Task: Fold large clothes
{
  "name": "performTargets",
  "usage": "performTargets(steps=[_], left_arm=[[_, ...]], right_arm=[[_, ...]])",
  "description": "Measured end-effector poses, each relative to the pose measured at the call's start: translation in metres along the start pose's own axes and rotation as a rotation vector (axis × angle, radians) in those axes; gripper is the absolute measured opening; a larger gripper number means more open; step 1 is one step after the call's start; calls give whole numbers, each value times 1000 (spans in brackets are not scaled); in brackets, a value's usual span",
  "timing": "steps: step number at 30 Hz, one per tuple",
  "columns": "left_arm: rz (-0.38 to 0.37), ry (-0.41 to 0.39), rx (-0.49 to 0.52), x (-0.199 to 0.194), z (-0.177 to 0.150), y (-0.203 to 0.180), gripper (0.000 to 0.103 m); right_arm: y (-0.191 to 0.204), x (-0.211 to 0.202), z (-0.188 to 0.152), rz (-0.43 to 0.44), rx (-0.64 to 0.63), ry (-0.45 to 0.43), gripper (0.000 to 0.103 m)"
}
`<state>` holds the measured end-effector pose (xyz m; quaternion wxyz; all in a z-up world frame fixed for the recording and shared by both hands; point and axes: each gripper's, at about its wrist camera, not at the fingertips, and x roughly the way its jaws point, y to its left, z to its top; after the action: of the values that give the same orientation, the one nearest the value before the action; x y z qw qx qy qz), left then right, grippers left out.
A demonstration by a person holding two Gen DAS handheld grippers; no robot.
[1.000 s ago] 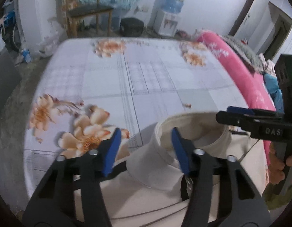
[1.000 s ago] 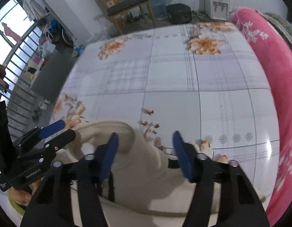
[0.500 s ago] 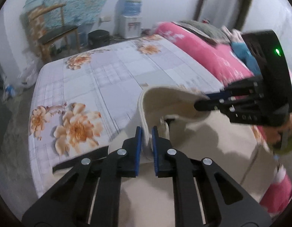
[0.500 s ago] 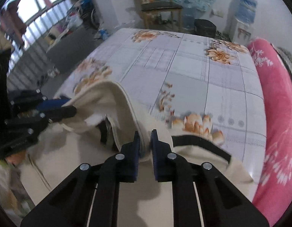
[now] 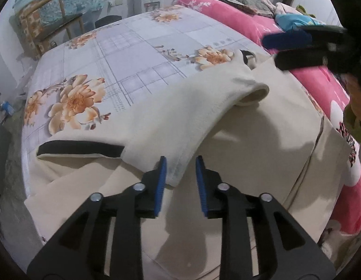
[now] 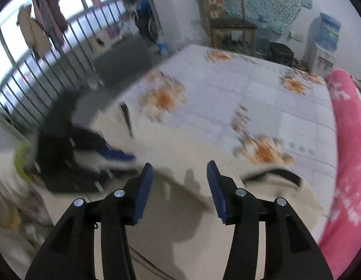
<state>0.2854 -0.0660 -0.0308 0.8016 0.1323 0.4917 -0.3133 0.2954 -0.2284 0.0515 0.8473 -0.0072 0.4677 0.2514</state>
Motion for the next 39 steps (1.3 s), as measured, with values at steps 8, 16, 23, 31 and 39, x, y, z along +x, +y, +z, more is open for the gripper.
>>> performTargets(steps=[8,16,23,31,39], left_arm=[[-26,-23,-35,-25,-14,15,35],[-106,-140,-163,-32,9,26,35],[24,-17,-132,20,14,15,35],[25,-13,-86,18,6,17,36],[24,-13,-102,15,2,15,39]], right_arm=[[-2,92,-4,-13,99,165,32],[19,91,-18,-113,38,111,33],[6,54,-28,-153,63,59,33],[0,55,-55,-257,8,131,30],[1,33,-49,-250,72,40,31]])
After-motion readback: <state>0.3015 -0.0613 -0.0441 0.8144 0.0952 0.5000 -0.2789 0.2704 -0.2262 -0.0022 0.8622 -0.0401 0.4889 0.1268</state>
